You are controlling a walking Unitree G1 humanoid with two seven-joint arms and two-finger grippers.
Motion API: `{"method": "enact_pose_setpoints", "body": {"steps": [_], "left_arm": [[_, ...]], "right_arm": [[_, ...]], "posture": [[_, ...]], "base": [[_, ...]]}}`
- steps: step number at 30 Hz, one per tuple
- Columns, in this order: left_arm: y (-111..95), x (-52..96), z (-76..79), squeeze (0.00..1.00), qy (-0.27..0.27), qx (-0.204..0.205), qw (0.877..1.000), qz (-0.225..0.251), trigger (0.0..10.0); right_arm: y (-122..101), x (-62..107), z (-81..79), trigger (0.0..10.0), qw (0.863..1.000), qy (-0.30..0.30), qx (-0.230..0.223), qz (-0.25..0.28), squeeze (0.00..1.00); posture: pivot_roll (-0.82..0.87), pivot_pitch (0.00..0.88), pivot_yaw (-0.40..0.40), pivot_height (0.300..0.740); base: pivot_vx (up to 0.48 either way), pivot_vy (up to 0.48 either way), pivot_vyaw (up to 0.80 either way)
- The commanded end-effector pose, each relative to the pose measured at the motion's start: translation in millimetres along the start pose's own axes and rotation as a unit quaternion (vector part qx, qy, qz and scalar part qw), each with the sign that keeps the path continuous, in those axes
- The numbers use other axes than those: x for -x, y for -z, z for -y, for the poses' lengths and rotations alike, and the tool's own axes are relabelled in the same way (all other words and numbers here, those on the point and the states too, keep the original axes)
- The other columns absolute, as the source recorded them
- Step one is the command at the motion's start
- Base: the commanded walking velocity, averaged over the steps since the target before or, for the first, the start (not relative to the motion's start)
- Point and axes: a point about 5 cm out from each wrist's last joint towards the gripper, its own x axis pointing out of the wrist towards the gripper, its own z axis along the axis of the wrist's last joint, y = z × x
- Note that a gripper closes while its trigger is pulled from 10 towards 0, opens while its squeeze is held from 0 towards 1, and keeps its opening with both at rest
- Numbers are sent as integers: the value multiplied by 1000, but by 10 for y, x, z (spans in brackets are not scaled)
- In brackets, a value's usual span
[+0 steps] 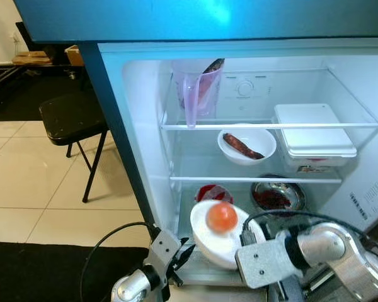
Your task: Restocking fridge
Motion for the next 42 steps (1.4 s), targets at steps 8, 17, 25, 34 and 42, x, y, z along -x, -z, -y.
{"method": "enact_pose_setpoints", "body": {"steps": [8,17,25,34,42], "left_arm": [[-53,-25,38,0,-12,22,999,31,10000],[-87,10,57,0,-46,28,997,59,10000],[-272,38,36,0,-104,-13,987,119,10000],[-428,36,38,0,-125,-18,979,158,10000],[-462,60,52,0,-155,1,973,168,10000]], "right_arm": [[-34,57,232,10000,997,56,52,-27,0],[-46,-27,327,10000,995,55,78,-30,0],[17,-114,473,10000,992,59,100,-47,0],[103,-120,499,10000,991,53,104,-69,0],[195,-90,576,10000,987,46,121,-92,0]], "posture": [[-32,0,27,476],[-27,0,27,476],[-23,0,26,476],[-20,0,29,476],[-23,0,30,476]], "base": [[0,0,0],[0,0,0],[0,0,0],[0,0,0],[0,0,0]]}}
